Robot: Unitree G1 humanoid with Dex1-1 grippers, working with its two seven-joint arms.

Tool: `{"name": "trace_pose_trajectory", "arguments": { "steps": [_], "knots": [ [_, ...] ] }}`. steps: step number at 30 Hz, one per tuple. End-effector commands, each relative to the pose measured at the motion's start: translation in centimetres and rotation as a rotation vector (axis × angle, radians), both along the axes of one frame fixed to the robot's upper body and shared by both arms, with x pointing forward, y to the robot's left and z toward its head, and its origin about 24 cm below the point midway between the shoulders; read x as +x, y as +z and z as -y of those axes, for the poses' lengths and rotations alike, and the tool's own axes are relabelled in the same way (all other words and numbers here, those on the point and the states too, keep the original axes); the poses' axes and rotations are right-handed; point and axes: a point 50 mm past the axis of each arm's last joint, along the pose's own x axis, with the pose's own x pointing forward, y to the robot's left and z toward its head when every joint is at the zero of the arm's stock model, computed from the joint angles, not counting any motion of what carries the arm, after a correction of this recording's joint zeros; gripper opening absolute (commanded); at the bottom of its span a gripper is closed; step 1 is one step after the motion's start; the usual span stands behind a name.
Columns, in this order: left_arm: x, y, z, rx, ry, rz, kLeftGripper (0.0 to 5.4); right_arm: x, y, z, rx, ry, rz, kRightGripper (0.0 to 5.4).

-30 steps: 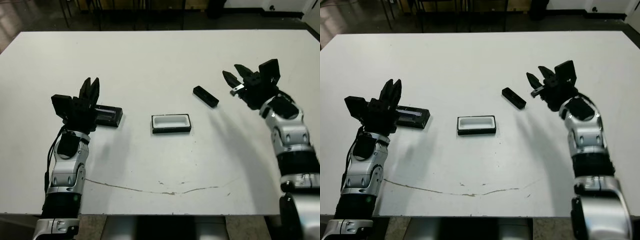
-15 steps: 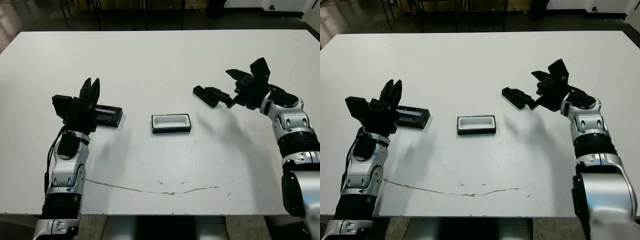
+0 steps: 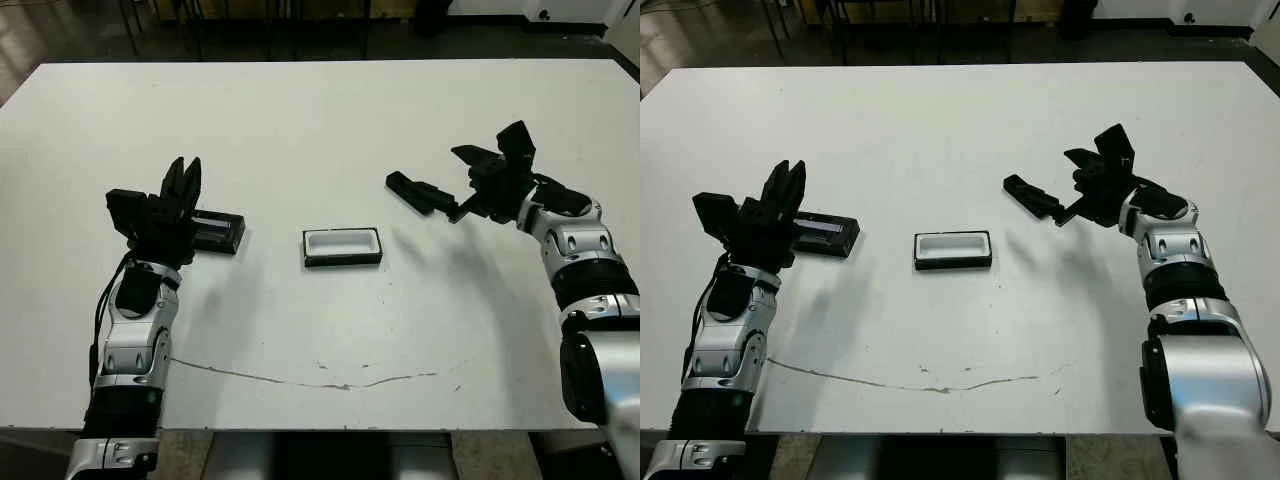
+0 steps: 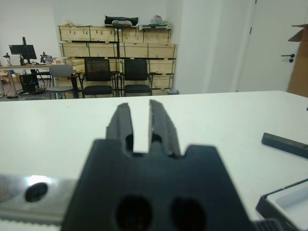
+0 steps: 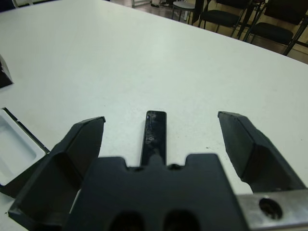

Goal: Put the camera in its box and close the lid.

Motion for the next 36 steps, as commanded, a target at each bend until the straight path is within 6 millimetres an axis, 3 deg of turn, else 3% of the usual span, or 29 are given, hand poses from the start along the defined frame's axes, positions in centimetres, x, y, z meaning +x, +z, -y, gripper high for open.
{"name": "trace_pose_trajectory", "arguments": {
  "steps": [1, 16, 32, 36],
  "knots": [
    [-0.2, -0.7, -0.3, 0.013, 0.005, -0.030, 0.00, 0.1, -0.6, -0.2, -0.040, -0.013, -0.027, 5.38],
    [-0.3, -0.9, -0.3, 0.014, 0.012, -0.037, 0.00, 0.4, -2.5, -1.6, -0.128, -0.034, -0.128, 5.38],
    [-0.5, -1.0, -0.4, 0.020, 0.013, -0.043, 0.00, -0.4, -5.0, -1.2, -0.174, -0.121, -0.186, 5.38],
    [-0.5, -1.1, -0.3, 0.018, 0.012, -0.043, 0.00, -0.5, -5.2, -1.3, -0.155, -0.145, -0.191, 4.81]
  ]
}}
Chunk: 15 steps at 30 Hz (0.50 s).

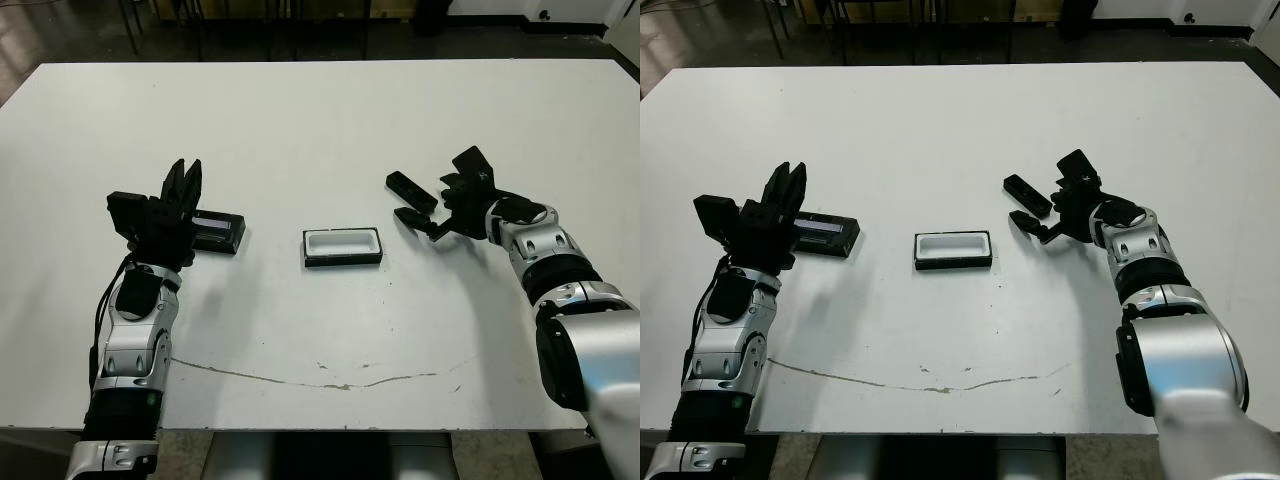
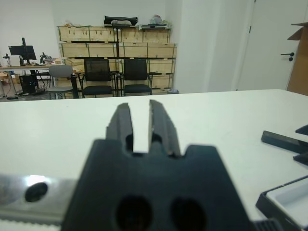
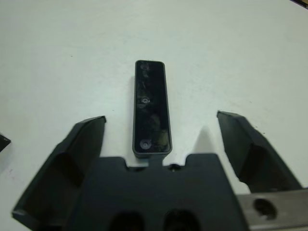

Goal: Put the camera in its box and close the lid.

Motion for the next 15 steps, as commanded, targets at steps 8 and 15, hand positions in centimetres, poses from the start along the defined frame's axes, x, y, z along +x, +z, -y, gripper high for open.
{"name": "trace_pose_trajectory", "arguments": {
  "steps": [8, 15],
  "knots": [
    [-0.31, -0.86, -0.28, 0.007, 0.014, -0.044, 0.00, -0.75, -1.77, -0.22, 0.043, -0.054, -0.033, 3.02],
    [-0.30, -0.83, -0.32, 0.007, 0.012, -0.040, 0.00, -0.61, -1.11, -0.18, -0.026, 0.043, -0.047, 1.42]
  ]
}}
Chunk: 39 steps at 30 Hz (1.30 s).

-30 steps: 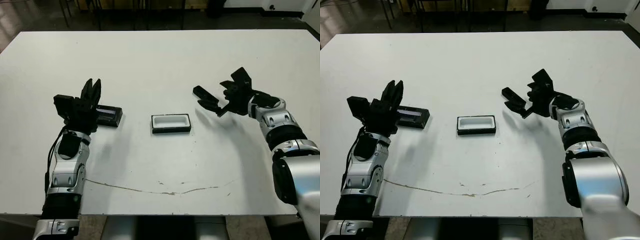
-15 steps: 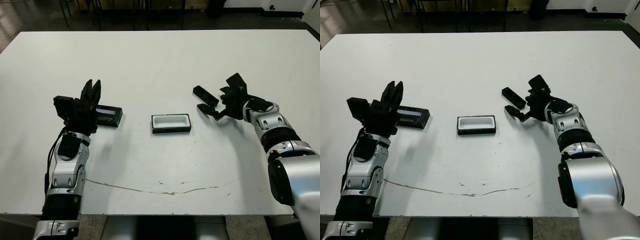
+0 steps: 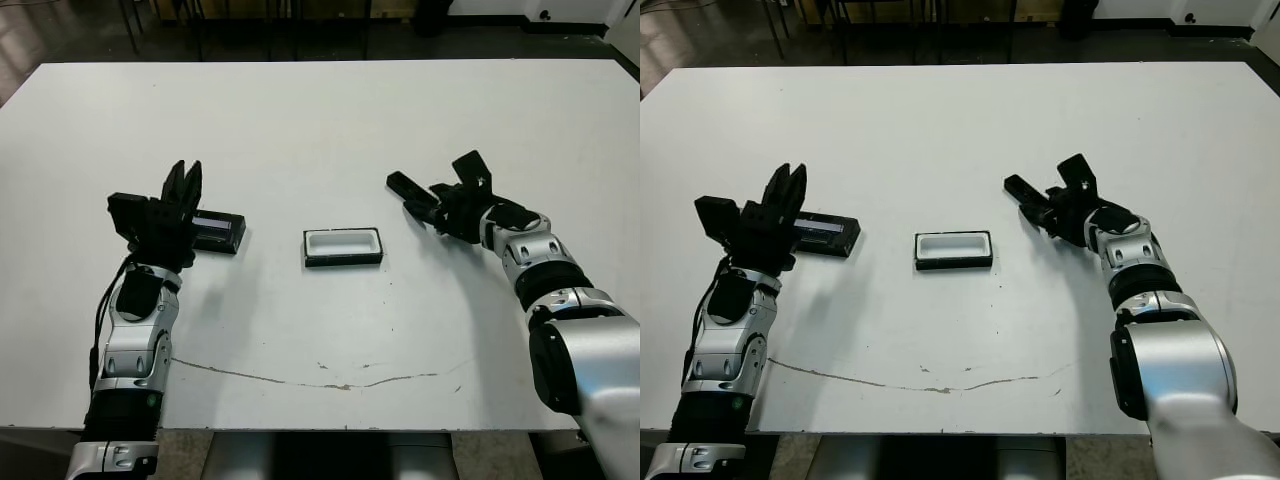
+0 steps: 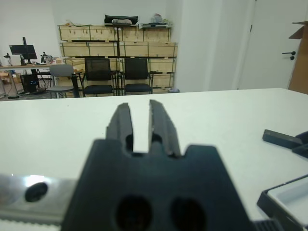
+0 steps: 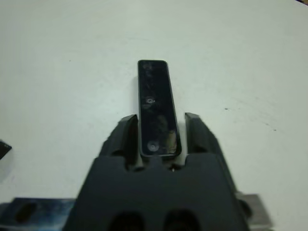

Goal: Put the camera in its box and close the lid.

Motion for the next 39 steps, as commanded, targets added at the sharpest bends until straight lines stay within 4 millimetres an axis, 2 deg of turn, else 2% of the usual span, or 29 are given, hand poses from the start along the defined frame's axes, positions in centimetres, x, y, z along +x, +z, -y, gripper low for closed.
{"name": "trace_pose_trajectory", "arguments": {
  "steps": [1, 5, 12, 19, 24, 27, 31, 36, 39],
  "knots": [
    [-0.3, -0.8, -0.4, 0.008, 0.010, -0.038, 0.00, -0.4, -0.3, 0.5, -0.049, 0.053, -0.054, 1.22],
    [-0.3, -0.8, -0.4, 0.009, 0.012, -0.040, 0.00, -0.3, 0.1, 0.6, -0.091, 0.122, -0.066, 0.59],
    [-0.3, -0.8, -0.4, 0.005, 0.011, -0.040, 0.00, 0.1, 1.4, 1.1, -0.129, 0.144, -0.057, 0.51],
    [-0.3, -0.7, -0.4, -0.003, 0.007, -0.037, 0.00, 0.6, 4.5, 2.1, 0.042, 0.146, 0.093, 0.51],
    [-0.3, -0.7, -0.3, 0.007, 0.007, -0.032, 0.00, 0.9, 6.9, 1.9, 0.179, 0.204, 0.124, 0.51],
    [-0.3, -0.7, -0.3, 0.010, 0.004, -0.030, 0.00, 0.8, 7.8, 0.8, 0.174, 0.313, 0.151, 0.51],
    [-0.2, -0.7, -0.2, 0.006, 0.006, -0.035, 0.00, 0.1, 8.3, -1.2, 0.076, 0.507, 0.170, 0.51],
    [-0.3, -0.6, -0.1, -0.003, 0.003, -0.034, 0.00, -0.7, 8.2, -4.1, -0.096, 0.682, 0.071, 0.51],
    [-0.3, -0.6, -0.1, -0.001, 0.004, -0.032, 0.00, -1.0, 8.3, -5.0, -0.167, 0.730, 0.027, 0.50]
  ]
}}
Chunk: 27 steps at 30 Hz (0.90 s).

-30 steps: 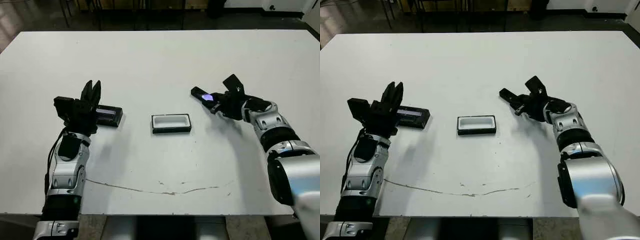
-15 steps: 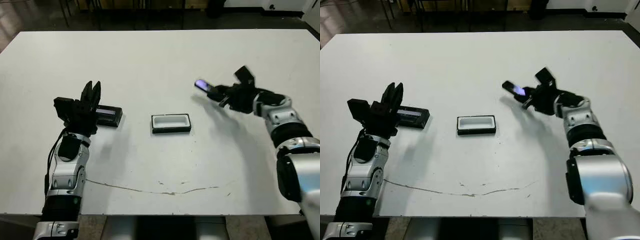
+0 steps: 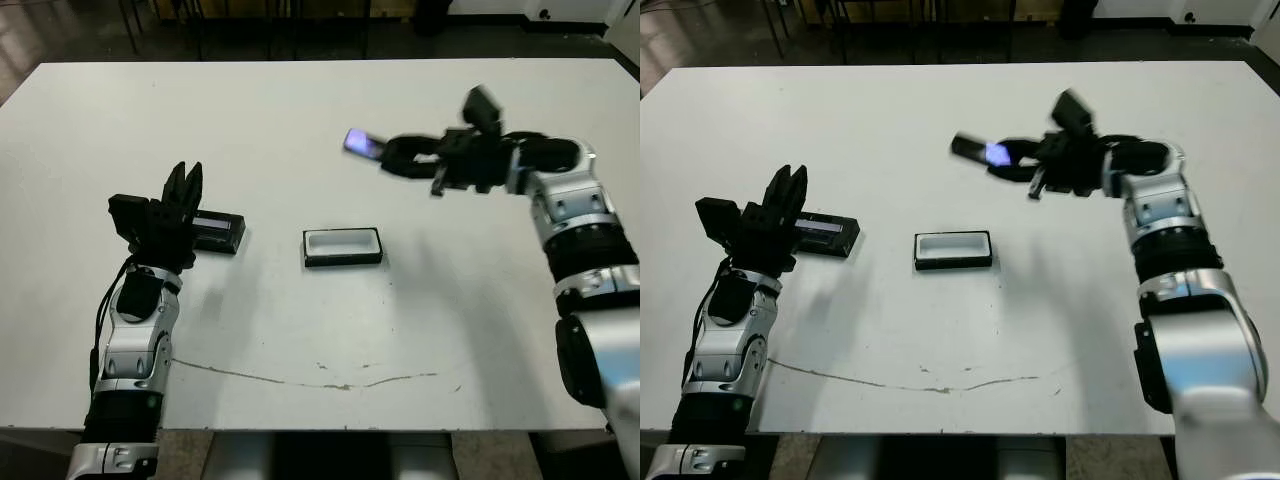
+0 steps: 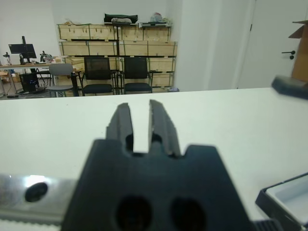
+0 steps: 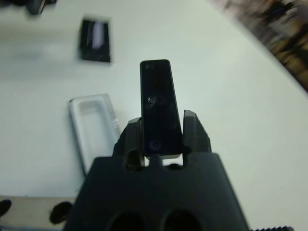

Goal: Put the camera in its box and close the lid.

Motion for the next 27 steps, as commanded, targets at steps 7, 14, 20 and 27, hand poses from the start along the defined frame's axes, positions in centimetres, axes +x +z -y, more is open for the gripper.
{"name": "trace_pose_trajectory", "arguments": {
  "steps": [7, 14, 20, 27],
  "knots": [
    [-0.3, -0.7, -0.2, 0.004, 0.011, -0.035, 0.00, -0.7, -0.4, -1.6, -0.193, 0.073, -0.058, 0.50],
    [-0.4, -0.9, -0.2, 0.012, 0.007, -0.039, 0.00, -0.9, -0.9, -1.7, -0.216, 0.111, -0.088, 0.50],
    [-0.4, -1.0, -0.1, 0.008, 0.002, -0.044, 0.00, -1.0, -1.5, -1.6, -0.246, 0.141, -0.095, 0.50],
    [-0.5, -1.1, -0.1, 0.013, 0.008, -0.050, 0.00, -1.1, -2.2, -1.8, -0.253, 0.183, -0.150, 0.50]
  ]
}}
